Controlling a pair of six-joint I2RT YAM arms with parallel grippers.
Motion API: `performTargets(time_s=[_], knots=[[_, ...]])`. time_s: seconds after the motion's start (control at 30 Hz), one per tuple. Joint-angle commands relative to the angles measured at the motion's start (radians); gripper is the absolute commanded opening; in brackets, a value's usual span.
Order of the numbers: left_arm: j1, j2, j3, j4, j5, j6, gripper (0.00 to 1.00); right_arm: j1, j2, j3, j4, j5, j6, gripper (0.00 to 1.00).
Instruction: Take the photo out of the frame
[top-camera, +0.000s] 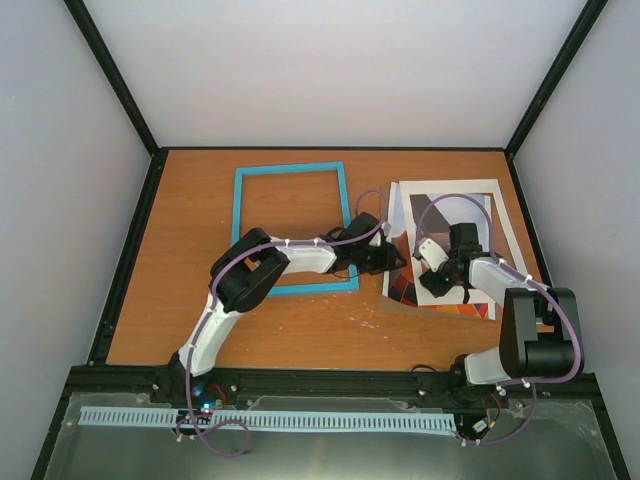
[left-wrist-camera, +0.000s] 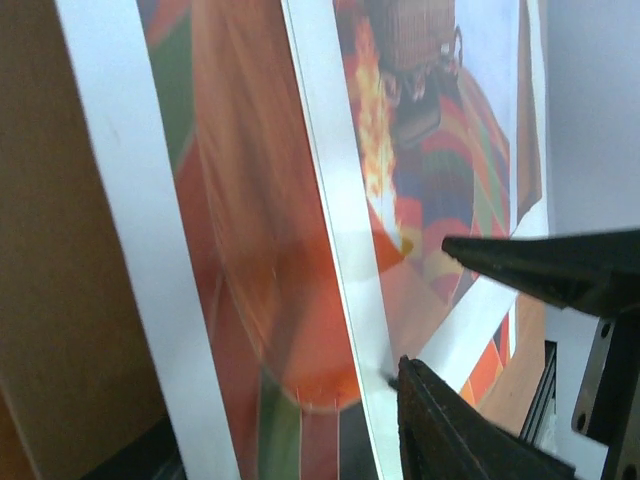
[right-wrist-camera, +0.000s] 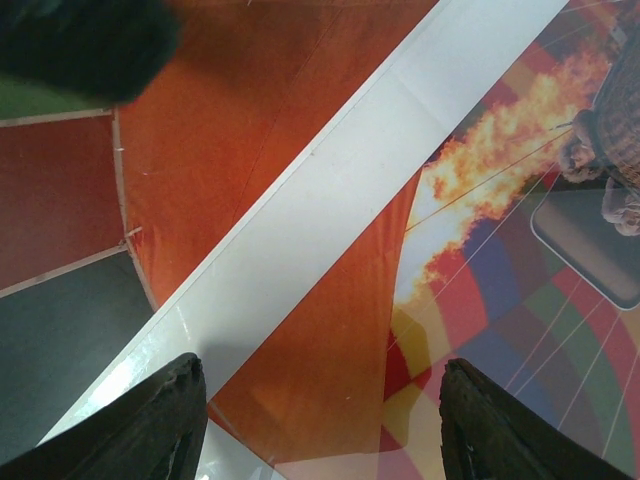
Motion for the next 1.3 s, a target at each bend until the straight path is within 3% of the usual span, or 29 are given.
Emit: performTargets(time_s=[0.0, 0.33, 0.53, 0.73, 1.03, 1.27], knots=[[0.047, 0.054, 0.086, 0.006, 0.017, 0.013, 0.38, -0.003, 0.032, -0.029, -0.066, 0.026, -0.001, 0.64], [0.070, 0.127, 0.220, -0.038, 0.031, 0.010, 0.02, -0.003, 0.014, -0.014, -0.073, 0.045, 0.011, 0.65], [0.070, 0.020, 0.184, -0.115, -0.002, 0.052, 0.01, -0.058, -0.146, 0.148, -0.263, -0.064, 0.054, 0.75], [0.071, -0.280, -0.054, -0.181, -0.135, 0.101, 0.01, -0.103, -0.258, 0.303, -0.359, -0.245, 0.169, 0.80], [0.071, -0.700, -0.267, -0.411, -0.365, 0.186, 0.01, -0.103, -0.318, 0.319, -0.329, -0.366, 0.346, 0.82], [0.071, -0.908, -0.222, -0.567, -0.596, 0.309, 0.01, -0.104, -0.361, 0.235, -0.215, -0.321, 0.427, 0.83]])
